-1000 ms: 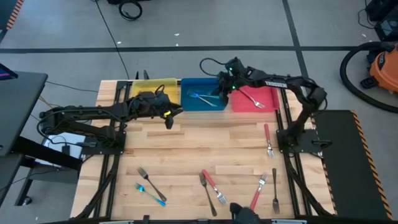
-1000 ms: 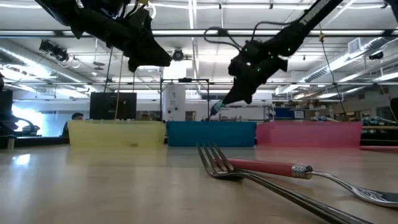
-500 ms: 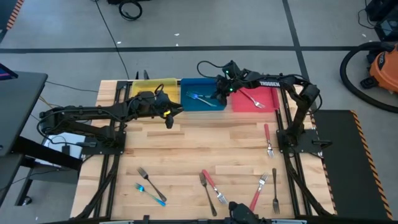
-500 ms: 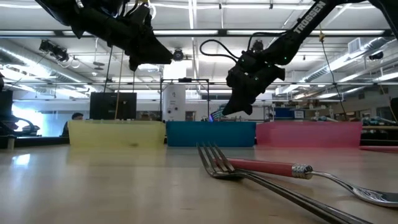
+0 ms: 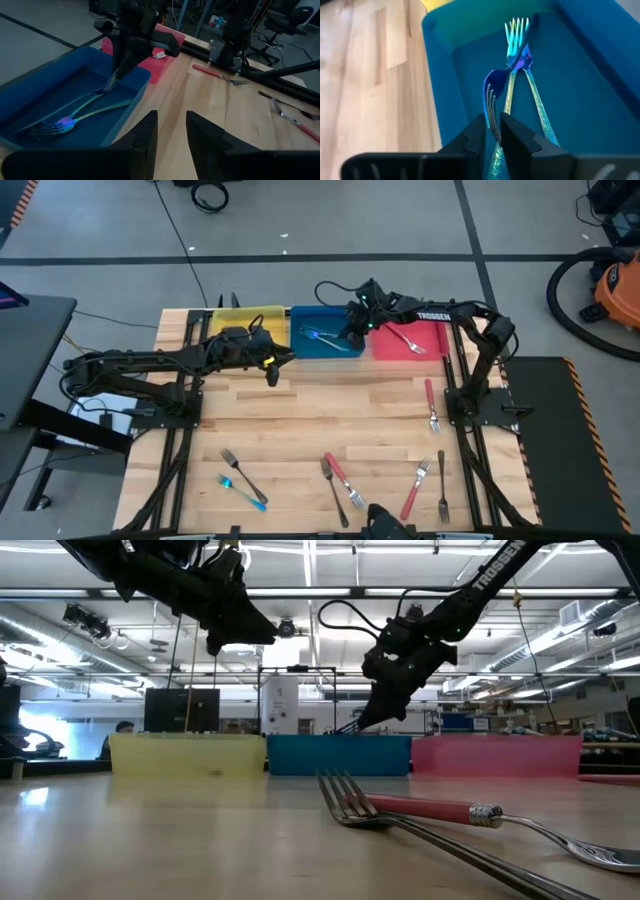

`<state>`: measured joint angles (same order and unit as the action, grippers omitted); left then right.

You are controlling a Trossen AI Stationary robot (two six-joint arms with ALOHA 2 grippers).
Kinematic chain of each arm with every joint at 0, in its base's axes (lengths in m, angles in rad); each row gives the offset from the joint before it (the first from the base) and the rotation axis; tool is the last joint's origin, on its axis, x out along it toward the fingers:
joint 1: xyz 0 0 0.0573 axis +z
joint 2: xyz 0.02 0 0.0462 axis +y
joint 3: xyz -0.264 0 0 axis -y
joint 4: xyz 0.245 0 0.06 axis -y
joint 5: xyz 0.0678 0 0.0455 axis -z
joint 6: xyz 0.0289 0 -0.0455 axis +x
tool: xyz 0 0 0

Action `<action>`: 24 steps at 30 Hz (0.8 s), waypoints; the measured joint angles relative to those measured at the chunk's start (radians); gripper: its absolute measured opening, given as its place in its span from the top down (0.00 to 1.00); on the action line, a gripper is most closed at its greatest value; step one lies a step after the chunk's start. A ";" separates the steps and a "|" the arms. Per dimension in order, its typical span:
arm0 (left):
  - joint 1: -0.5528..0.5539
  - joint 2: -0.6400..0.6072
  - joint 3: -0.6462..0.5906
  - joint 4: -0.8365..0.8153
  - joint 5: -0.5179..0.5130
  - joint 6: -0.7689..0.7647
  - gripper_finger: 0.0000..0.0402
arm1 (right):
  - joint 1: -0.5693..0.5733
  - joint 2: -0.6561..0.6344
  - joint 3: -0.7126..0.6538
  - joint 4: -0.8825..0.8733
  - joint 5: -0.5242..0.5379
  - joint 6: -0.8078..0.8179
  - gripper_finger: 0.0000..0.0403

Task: Sort silverware by color (type)
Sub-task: Put the top blue fork into the blue bin, then put the middle black fork into the yellow bin

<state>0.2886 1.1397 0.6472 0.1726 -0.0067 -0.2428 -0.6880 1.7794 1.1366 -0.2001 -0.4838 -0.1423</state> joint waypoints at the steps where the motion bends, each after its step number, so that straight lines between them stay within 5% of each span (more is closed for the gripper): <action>1: 0.000 0.000 0.000 0.000 0.000 0.001 0.74 | 0.002 0.000 0.000 -0.003 0.011 -0.010 0.83; 16: -0.006 0.000 0.000 -0.015 0.000 0.005 0.74 | -0.001 -0.007 0.000 0.006 -0.012 -0.037 0.71; 24: -0.094 0.000 0.000 -0.027 0.000 0.138 0.74 | 0.055 -0.140 0.000 0.007 -0.040 -0.037 0.71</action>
<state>0.1947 1.1397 0.6472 0.1457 -0.0067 -0.1047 -0.6327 1.6393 1.1366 -0.1927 -0.5239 -0.1791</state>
